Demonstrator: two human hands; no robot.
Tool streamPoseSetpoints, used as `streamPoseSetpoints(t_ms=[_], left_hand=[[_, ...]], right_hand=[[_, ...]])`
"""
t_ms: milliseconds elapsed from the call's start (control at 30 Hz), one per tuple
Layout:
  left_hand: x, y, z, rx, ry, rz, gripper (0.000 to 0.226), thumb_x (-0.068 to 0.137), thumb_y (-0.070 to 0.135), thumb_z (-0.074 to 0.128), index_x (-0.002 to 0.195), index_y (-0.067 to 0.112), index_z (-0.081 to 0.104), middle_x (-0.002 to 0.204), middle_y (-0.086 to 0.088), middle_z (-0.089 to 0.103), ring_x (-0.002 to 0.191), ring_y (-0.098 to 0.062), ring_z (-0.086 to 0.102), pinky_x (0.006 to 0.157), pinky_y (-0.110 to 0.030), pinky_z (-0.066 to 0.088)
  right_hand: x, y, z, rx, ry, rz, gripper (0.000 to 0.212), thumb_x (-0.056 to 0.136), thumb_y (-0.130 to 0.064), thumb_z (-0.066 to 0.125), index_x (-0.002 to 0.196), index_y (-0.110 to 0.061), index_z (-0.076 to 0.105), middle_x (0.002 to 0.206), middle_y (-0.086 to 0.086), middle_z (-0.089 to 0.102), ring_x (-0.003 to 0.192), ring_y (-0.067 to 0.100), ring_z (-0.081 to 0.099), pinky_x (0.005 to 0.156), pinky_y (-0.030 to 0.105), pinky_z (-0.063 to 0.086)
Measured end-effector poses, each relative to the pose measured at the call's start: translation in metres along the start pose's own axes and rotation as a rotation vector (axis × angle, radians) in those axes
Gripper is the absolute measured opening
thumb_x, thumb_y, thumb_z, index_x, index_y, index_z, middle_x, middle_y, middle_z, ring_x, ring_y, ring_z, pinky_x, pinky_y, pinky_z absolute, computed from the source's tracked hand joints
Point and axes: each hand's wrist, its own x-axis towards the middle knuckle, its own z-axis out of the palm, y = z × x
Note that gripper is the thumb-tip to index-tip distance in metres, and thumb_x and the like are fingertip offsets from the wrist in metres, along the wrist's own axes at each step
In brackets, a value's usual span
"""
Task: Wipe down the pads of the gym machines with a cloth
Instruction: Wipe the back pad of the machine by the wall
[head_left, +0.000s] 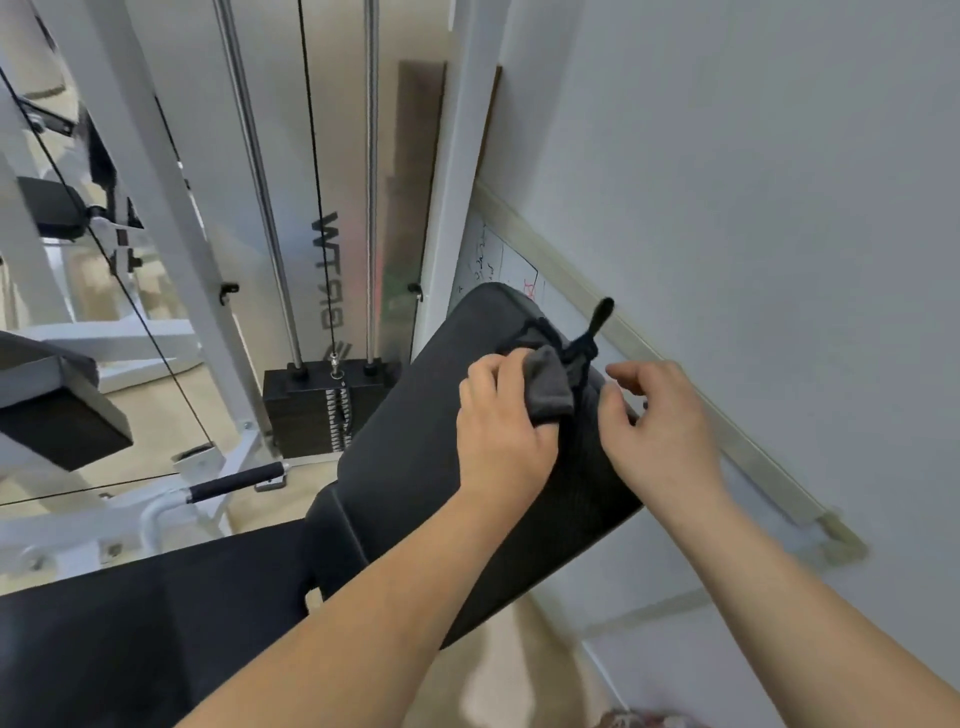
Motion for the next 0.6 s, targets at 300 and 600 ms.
streamPoseSetpoints(t_ms=[300,600], left_hand=[[-0.102,-0.125,0.003,0.023,0.031,-0.961,0.062,0.093,0.019,0.064,0.147,0.016,0.033,0.144,-0.014,0.038,0.132,-0.039,0.042,0.105,-0.054,0.043],[0.053,-0.035,-0.015,-0.041,0.009,-0.057,0.066,0.077,0.015,0.061,0.141,0.023,0.046,0.135,-0.004,0.042,0.122,-0.028,0.043,0.101,-0.041,0.044]], right_hand=[[0.030,-0.026,0.025,-0.201,-0.218,-0.143,0.038,0.097,-0.032,0.055,0.132,-0.020,0.063,0.122,-0.005,0.057,0.120,0.016,0.051,0.090,0.034,0.047],[0.083,-0.062,0.053,-0.314,-0.201,-0.106,0.029,0.098,-0.030,0.049,0.101,-0.011,0.072,0.102,0.008,0.060,0.105,0.032,0.059,0.078,0.040,0.050]])
